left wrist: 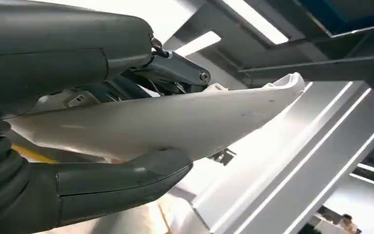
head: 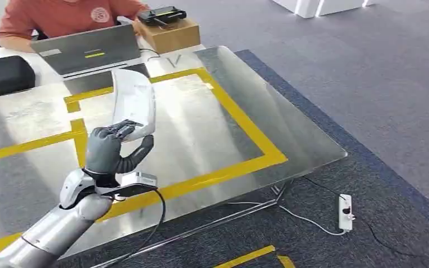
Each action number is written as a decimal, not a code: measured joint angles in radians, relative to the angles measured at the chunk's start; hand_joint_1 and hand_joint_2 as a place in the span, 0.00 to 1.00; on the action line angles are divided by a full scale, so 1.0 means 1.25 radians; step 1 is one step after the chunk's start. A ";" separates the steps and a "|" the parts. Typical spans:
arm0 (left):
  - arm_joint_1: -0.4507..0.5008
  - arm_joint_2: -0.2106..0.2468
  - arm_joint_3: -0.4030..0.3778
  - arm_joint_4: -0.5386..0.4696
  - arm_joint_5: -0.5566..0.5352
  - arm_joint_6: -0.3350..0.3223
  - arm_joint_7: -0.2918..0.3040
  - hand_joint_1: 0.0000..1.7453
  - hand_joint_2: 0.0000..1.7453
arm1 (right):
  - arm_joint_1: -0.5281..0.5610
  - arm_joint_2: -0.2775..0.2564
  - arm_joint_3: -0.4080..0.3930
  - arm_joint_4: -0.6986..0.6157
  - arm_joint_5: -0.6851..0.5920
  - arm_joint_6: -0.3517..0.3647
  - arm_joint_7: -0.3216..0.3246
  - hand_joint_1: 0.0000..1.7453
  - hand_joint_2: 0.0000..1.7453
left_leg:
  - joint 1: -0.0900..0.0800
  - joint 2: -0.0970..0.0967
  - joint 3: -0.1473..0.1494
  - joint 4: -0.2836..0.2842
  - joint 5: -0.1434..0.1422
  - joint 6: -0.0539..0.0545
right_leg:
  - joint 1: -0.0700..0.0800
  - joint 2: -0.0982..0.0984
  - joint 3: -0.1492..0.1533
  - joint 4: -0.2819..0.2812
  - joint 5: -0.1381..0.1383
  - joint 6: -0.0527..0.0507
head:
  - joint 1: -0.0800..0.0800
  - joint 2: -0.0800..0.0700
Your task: Take the parts from the cabinet and place them on the table.
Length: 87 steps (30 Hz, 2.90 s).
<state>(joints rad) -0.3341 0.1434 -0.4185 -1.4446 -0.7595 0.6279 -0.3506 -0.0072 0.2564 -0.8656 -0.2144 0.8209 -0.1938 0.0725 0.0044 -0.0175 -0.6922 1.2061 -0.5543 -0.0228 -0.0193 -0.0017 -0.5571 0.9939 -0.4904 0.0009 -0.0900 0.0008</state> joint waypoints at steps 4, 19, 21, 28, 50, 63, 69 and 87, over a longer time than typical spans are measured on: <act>-0.006 -0.001 -0.010 0.002 -0.005 -0.008 0.010 1.00 1.00 | 0.000 0.000 -0.020 0.000 -0.010 -0.002 0.004 0.00 0.00 | 0.008 0.011 -0.025 0.045 0.021 -0.006 | 0.000 -0.044 0.012 0.001 -0.011 0.002 | -0.001 0.000; -0.031 -0.004 -0.048 0.002 -0.031 -0.044 0.024 1.00 1.00 | -0.009 -0.002 -0.041 -0.001 -0.005 0.008 -0.005 0.00 0.00 | -0.003 -0.035 0.073 -0.156 0.090 0.043 | 0.006 0.001 -0.107 0.229 -0.095 0.038 | 0.014 0.000; -0.031 -0.004 -0.048 0.002 -0.031 -0.044 0.024 1.00 1.00 | -0.009 -0.002 -0.041 -0.001 -0.005 0.008 -0.005 0.00 0.00 | -0.003 -0.035 0.073 -0.156 0.090 0.043 | 0.006 0.001 -0.107 0.229 -0.095 0.038 | 0.014 0.000; -0.041 -0.003 -0.059 -0.002 -0.032 -0.051 0.030 1.00 1.00 | -0.011 -0.009 -0.046 0.000 -0.002 0.021 -0.003 0.00 0.00 | 0.004 -0.121 0.059 -0.152 0.095 0.009 | -0.003 0.052 -0.011 0.014 0.000 0.015 | 0.012 0.000; -0.055 -0.012 -0.081 -0.009 -0.062 -0.074 0.039 1.00 1.00 | -0.017 -0.023 -0.052 0.000 0.005 0.027 -0.004 0.00 0.00 | -0.006 0.012 0.073 -0.159 0.089 0.046 | 0.005 -0.001 -0.123 0.251 -0.114 0.036 | 0.008 0.000; -0.105 -0.004 -0.137 0.091 -0.211 -0.118 0.096 1.00 1.00 | -0.021 -0.029 -0.053 0.000 0.022 0.034 0.009 0.00 0.00 | -0.011 -0.005 0.079 -0.158 0.085 0.043 | 0.008 0.010 -0.020 0.012 0.006 0.017 | 0.008 0.000; -0.108 -0.003 -0.170 0.133 -0.240 -0.123 0.101 1.00 1.00 | -0.022 -0.030 -0.053 0.000 0.024 0.034 0.011 0.00 0.00 | -0.009 -0.006 0.080 -0.162 0.085 0.029 | 0.009 0.010 -0.020 0.013 0.004 0.014 | 0.008 0.000; -0.114 -0.002 -0.200 0.176 -0.247 -0.113 0.110 1.00 1.00 | -0.021 -0.032 -0.053 0.000 0.033 0.033 0.011 0.00 0.00 | -0.012 -0.006 0.080 -0.160 0.083 0.026 | 0.006 0.009 -0.018 0.012 0.004 0.014 | 0.008 0.000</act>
<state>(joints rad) -0.4770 0.1415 -0.6680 -1.2242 -1.0681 0.4871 -0.2129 -0.0339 0.2159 -0.9319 -0.2148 0.8621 -0.1530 0.0866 -0.0108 -0.0244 -0.5923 1.0056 -0.4499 0.0102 -0.0120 0.0094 -0.5800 1.0084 -0.4859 0.0186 -0.0797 0.0008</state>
